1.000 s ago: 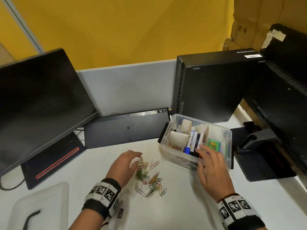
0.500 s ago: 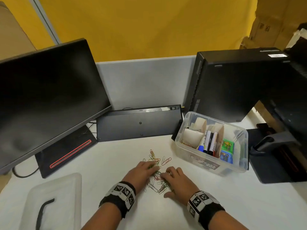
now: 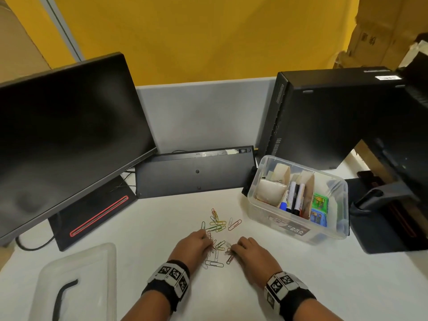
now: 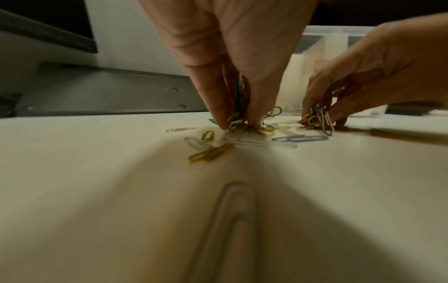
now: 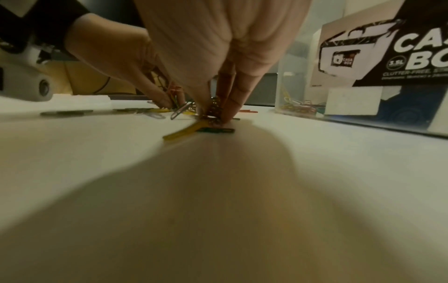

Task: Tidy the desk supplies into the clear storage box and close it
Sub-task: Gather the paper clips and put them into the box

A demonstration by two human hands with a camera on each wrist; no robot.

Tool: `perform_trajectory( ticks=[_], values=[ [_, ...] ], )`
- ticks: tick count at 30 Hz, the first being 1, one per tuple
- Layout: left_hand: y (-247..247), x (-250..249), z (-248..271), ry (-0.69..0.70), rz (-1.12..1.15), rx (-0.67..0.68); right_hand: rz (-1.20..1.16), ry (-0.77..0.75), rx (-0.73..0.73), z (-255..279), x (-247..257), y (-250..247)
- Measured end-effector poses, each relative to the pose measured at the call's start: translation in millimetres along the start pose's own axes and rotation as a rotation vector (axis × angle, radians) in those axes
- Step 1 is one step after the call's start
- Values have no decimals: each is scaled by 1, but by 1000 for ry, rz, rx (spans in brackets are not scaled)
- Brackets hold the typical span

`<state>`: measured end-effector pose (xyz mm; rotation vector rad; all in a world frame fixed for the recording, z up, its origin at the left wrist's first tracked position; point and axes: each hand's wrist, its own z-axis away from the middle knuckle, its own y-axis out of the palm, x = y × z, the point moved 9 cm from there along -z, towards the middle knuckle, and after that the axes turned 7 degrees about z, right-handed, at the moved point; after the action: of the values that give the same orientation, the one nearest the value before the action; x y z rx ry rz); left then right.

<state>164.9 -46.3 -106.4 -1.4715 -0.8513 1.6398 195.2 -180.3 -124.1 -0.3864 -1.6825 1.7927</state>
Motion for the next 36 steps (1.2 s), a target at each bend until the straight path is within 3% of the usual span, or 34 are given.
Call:
perform_trajectory(
  ticks=[7, 11, 17, 19, 24, 30, 33, 36],
  values=[
    [-20, 23, 13, -178, 283, -169, -399, 198, -135, 4, -23, -39],
    [-32, 30, 22, -194, 355, -245, -531, 210, -301, 14, -26, -98],
    [-49, 28, 31, -184, 447, -318, -389, 272, -563, 23, -53, -194],
    [-52, 27, 32, -176, 450, -332, -290, 333, -509, 12, -66, -200],
    [-58, 21, 33, -160, 462, -348, 40, 423, 22, -40, -85, -164],
    [-54, 13, 37, -157, 500, -321, 54, 491, 377, -72, -85, -143],
    [-54, 6, 38, -151, 509, -318, -29, 421, 251, -53, -87, -158],
    [-53, -4, 36, -144, 540, -318, -145, 361, -119, -10, -100, -181]
  ],
)
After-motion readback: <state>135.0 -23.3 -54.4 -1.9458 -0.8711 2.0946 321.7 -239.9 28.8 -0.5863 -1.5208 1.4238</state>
